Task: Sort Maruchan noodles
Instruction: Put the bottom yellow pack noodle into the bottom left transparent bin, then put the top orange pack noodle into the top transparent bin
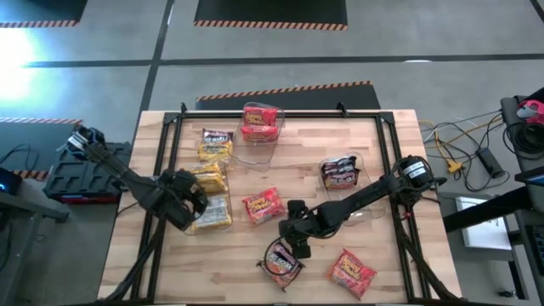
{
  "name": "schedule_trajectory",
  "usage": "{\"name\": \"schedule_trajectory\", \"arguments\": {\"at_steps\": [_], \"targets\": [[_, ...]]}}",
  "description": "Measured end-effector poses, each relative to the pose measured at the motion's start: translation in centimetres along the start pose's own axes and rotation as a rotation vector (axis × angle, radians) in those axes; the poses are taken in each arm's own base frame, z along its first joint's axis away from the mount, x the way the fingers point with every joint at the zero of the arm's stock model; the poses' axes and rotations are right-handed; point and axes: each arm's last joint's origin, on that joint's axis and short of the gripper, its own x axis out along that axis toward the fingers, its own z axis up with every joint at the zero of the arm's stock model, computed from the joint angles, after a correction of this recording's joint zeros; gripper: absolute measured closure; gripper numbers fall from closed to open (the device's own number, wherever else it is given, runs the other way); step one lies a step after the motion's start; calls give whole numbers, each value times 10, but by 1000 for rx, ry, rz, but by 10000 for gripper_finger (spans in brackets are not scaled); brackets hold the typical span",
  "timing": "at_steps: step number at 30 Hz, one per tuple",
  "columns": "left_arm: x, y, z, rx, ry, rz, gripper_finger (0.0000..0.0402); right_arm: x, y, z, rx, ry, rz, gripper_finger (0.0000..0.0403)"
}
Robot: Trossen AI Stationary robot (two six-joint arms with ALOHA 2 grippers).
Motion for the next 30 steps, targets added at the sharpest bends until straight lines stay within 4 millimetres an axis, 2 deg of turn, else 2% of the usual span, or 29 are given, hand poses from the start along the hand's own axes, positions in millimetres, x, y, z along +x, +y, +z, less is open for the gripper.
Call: {"name": "schedule_trajectory", "arguments": {"at_steps": [16,23,30], "targets": [[7,2,2,-35,41,25,196,0,0,0,0,0,0,172],[-16,-12,24,-8,58,-81,196,0,0,0,0,0,0,172],[-35,-18,42,3,17,-130,196,0,0,0,0,0,0,172]]}}
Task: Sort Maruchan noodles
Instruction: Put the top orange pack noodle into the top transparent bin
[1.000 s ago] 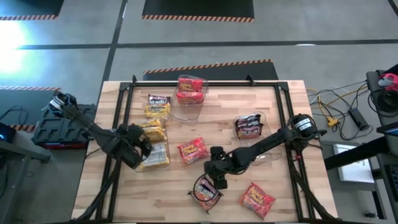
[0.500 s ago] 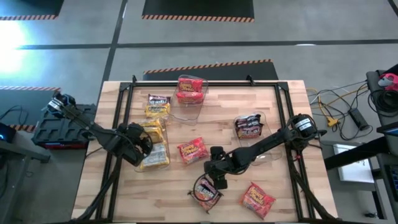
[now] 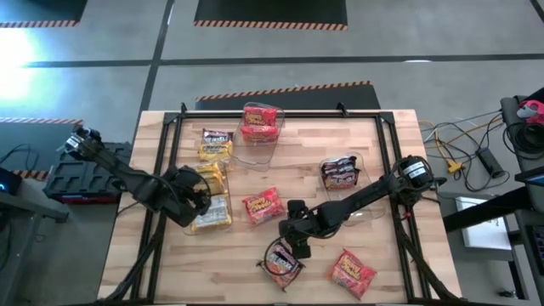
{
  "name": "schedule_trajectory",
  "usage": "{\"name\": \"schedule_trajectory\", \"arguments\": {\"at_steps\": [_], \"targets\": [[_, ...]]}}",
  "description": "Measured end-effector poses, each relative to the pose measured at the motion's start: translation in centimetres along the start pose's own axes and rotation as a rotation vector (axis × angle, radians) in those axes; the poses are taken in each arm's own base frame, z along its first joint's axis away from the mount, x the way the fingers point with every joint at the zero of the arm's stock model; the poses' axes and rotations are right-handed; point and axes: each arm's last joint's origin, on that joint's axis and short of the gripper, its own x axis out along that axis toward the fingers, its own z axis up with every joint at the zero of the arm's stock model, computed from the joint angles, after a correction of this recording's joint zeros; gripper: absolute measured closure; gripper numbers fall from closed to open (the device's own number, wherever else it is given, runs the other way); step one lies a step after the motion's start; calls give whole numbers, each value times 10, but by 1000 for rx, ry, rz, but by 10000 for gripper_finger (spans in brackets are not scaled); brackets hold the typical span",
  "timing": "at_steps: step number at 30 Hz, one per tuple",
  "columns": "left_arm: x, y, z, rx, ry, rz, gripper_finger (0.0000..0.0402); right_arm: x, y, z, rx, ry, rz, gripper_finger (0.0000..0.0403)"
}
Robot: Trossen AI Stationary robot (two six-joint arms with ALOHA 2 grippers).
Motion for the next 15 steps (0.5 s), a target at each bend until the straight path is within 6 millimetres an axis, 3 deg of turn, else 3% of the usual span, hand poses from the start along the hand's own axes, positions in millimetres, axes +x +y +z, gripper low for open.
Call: {"name": "schedule_trajectory", "arguments": {"at_steps": [8,15], "targets": [[-2,-8,3,-125,-145,-57,196,0,0,0,0,0,0,172],[5,-34,4,-154,-306,-121,196,0,0,0,1,0,0,172]]}}
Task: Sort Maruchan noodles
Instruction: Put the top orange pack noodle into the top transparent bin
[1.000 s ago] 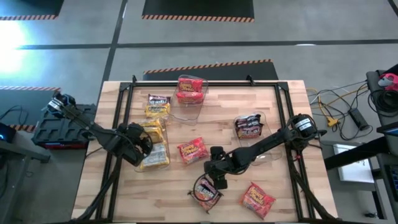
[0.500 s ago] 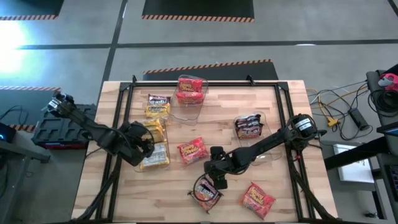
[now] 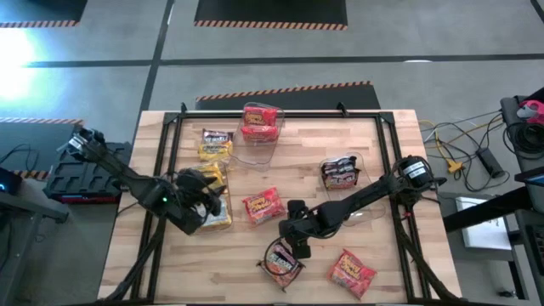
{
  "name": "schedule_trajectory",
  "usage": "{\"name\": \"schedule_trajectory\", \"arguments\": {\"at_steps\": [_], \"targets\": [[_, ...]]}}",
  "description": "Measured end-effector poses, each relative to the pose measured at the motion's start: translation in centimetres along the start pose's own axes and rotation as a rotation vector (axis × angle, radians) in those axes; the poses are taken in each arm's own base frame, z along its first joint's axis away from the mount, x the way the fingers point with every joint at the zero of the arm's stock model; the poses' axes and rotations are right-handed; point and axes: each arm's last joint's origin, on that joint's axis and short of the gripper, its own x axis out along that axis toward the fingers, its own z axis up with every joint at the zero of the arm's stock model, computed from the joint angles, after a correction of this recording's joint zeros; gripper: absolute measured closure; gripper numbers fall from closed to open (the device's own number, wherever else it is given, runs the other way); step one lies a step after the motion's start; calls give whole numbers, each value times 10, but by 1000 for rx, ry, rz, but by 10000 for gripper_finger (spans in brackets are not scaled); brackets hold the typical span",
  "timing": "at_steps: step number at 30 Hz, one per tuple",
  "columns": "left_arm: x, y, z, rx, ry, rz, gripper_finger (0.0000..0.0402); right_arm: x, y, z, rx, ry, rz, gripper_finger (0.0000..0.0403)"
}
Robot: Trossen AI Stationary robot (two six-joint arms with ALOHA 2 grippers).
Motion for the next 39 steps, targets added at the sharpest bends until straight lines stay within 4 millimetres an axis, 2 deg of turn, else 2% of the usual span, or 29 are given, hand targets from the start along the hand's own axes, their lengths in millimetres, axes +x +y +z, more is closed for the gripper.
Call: {"name": "schedule_trajectory", "arguments": {"at_steps": [9,23,26,32,39], "targets": [[13,-9,-17,144,-1,70,196,0,0,0,0,0,0,172],[7,-4,-10,370,77,15,196,0,0,0,0,0,0,172],[10,-14,-15,366,105,-53,196,0,0,0,0,0,0,172],[24,-49,-32,389,93,-281,196,0,0,0,0,0,0,172],[41,-78,-53,318,15,-340,196,0,0,0,-1,0,0,172]]}}
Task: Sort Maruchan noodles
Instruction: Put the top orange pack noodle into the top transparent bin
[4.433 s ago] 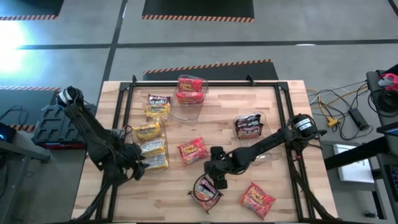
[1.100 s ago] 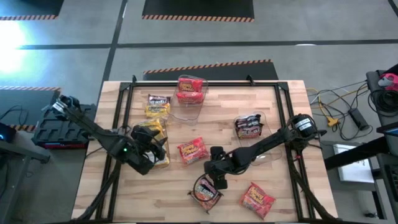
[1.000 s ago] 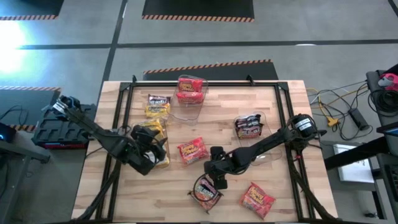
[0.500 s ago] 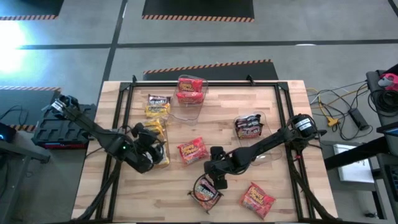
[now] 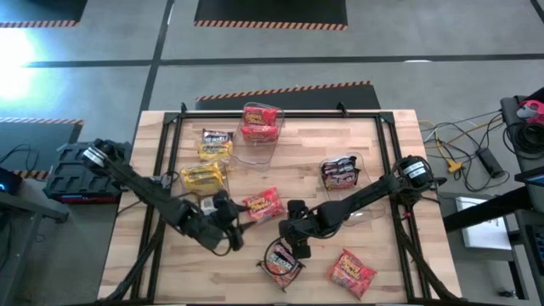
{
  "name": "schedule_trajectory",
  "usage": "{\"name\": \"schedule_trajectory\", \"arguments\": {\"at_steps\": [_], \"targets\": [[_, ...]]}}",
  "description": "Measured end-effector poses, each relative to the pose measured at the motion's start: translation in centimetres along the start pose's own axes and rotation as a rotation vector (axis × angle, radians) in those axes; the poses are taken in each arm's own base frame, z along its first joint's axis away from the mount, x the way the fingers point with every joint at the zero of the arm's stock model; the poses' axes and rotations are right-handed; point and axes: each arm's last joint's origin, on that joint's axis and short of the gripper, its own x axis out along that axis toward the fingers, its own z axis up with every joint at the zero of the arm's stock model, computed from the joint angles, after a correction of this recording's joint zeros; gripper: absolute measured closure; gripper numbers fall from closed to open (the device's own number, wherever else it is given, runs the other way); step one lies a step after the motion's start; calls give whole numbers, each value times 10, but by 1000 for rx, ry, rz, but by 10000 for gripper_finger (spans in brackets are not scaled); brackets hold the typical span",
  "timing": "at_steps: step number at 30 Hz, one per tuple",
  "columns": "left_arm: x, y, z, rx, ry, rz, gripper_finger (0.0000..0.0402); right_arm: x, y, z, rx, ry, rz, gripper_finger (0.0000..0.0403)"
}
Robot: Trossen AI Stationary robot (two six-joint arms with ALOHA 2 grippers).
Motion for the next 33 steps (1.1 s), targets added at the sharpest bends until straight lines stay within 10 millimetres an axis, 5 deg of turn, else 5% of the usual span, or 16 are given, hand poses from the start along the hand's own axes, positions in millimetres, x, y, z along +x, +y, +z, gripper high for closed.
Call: {"name": "schedule_trajectory", "arguments": {"at_steps": [9,18,33], "targets": [[26,-22,-29,39,-10,21,196,0,0,0,0,0,0,172],[25,-39,-15,192,26,-100,196,0,0,0,0,0,0,172],[7,-20,-4,246,128,-98,196,0,1,5,5,-48,12,172]]}}
